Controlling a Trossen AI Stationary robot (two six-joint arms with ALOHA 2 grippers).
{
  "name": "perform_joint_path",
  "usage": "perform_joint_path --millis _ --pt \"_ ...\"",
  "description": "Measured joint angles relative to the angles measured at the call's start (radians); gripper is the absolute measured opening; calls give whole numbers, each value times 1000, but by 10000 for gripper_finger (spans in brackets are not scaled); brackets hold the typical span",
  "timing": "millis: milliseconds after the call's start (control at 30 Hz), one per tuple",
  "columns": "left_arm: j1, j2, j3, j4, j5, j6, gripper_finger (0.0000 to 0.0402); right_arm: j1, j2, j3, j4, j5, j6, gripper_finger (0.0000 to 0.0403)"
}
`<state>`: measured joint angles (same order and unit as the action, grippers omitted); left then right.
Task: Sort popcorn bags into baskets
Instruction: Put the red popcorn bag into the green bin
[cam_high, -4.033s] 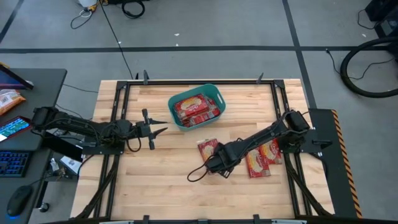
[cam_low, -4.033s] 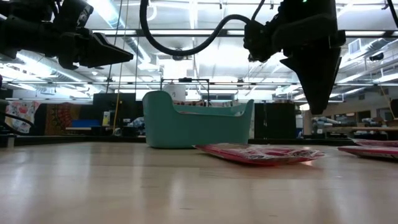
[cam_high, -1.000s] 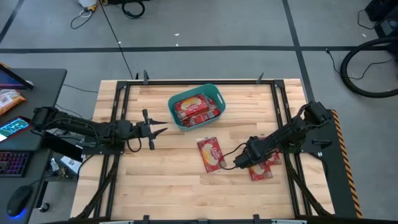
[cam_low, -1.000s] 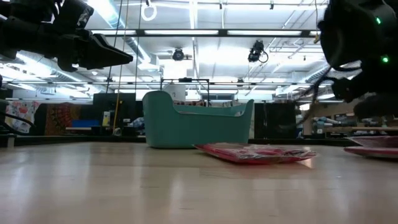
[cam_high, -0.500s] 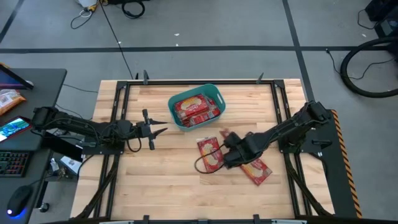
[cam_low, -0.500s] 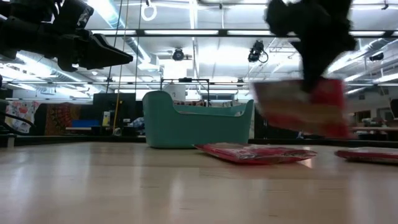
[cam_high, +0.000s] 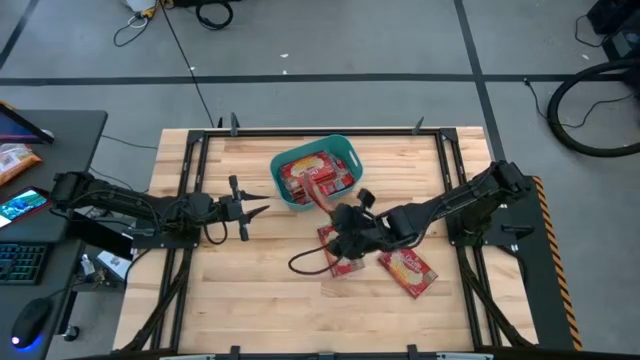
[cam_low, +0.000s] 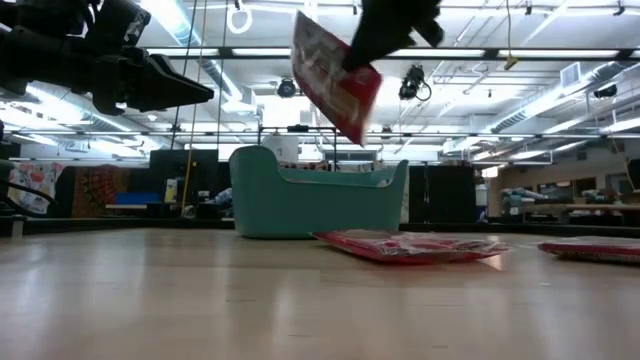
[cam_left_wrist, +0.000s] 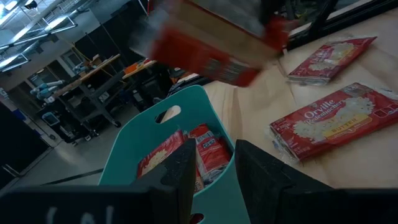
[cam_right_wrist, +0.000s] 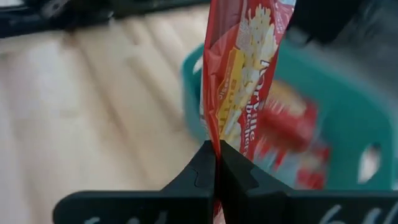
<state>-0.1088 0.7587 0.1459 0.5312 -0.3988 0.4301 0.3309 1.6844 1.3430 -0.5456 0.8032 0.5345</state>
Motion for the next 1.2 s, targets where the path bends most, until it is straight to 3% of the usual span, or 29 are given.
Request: perform_joint_path --millis 267,533,733,1000,1200 --pt "0 0 0 0 0 1 117 -85 0 0 156 10 -412 11" --pt "0 0 0 0 0 2 117 -201 0 0 170 -46 -612 11" --pt "0 0 0 0 0 2 117 -311 0 0 170 -173 -753 11" --pt "0 0 0 0 0 11 117 -450 0 0 170 -421 -983 11" --pt "0 0 0 0 0 14 117 -541 0 0 169 -530 -1013 14"
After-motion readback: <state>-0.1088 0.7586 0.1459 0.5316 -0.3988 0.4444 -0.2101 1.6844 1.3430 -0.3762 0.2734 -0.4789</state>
